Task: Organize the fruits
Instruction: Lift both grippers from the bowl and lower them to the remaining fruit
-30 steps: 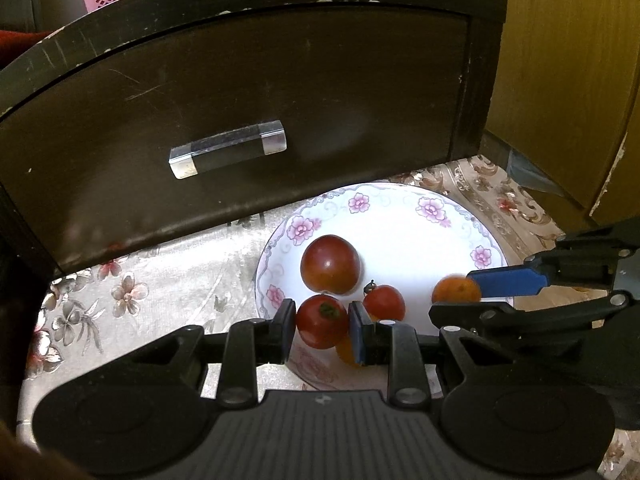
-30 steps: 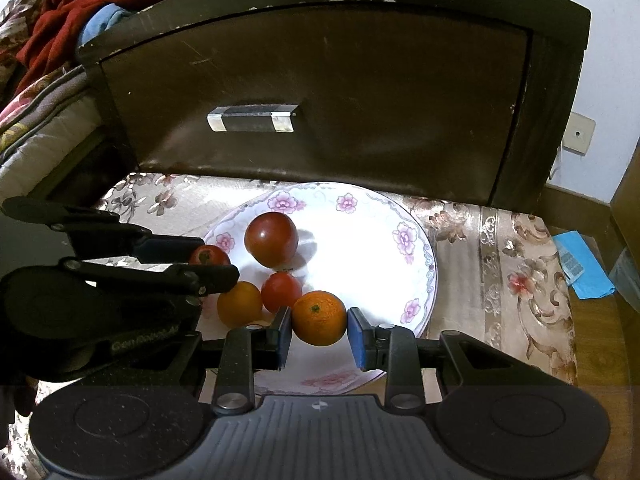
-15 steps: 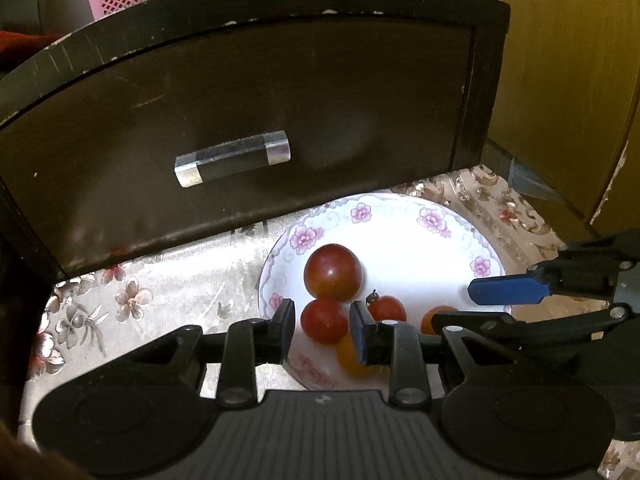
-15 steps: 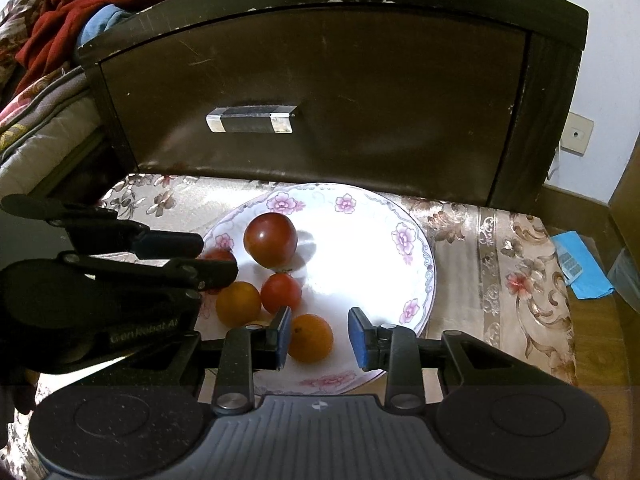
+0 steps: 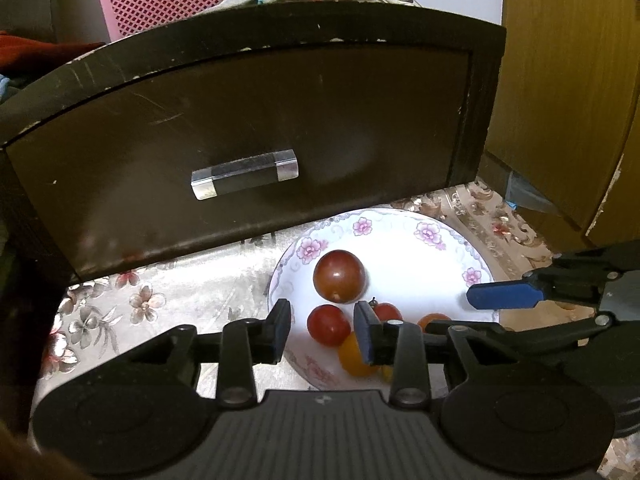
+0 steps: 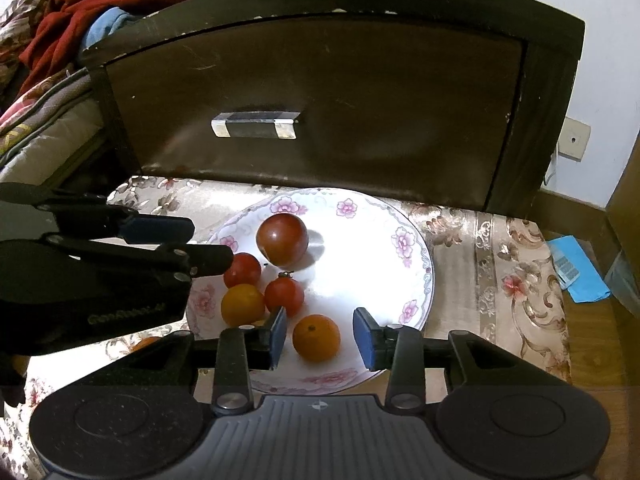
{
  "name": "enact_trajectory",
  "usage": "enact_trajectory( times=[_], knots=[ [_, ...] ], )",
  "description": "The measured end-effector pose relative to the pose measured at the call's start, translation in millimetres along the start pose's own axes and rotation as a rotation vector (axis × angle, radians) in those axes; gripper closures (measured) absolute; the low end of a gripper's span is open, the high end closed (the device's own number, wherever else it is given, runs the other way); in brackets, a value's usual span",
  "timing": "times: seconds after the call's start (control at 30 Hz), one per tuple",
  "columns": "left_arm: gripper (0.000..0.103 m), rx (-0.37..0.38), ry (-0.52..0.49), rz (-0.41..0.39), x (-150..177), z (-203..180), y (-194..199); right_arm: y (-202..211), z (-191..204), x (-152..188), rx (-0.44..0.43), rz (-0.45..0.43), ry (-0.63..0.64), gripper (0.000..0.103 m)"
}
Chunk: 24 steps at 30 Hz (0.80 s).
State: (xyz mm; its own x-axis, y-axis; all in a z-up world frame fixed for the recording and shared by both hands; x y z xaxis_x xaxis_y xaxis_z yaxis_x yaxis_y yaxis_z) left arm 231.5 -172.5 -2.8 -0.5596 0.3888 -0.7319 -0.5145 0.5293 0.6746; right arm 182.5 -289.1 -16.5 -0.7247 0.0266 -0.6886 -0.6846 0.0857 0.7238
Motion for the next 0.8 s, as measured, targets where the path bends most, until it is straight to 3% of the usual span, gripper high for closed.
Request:
enact_trajectory(
  times=[0.37,0.8],
  knots=[
    [0.059,-0.007,0.009,-0.005,6.7,4.7,22.2,14.3,11.7,1.2,-0.018,-0.014,0.019,0.065],
    [0.059,-0.015,0.057,0.043,36.2,20.9,49.0,24.8,36.0,7.3,-0.073,-0.014,0.071,0.064]
  ],
)
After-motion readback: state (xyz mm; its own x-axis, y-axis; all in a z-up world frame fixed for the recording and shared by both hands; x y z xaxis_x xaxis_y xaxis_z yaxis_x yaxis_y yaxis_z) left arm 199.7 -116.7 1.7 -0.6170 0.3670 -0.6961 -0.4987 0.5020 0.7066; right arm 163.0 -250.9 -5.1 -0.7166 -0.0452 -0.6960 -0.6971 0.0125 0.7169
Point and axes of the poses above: each gripper's, at about its wrist camera, not at the fingertips, and y roughly against the way its jaws point, z to its left, x to its underside, the point moved 4 cm from there along -y, roughly the way its jaws point, and after that the axes turned 8 degrees about x, right-handed, at the moved point
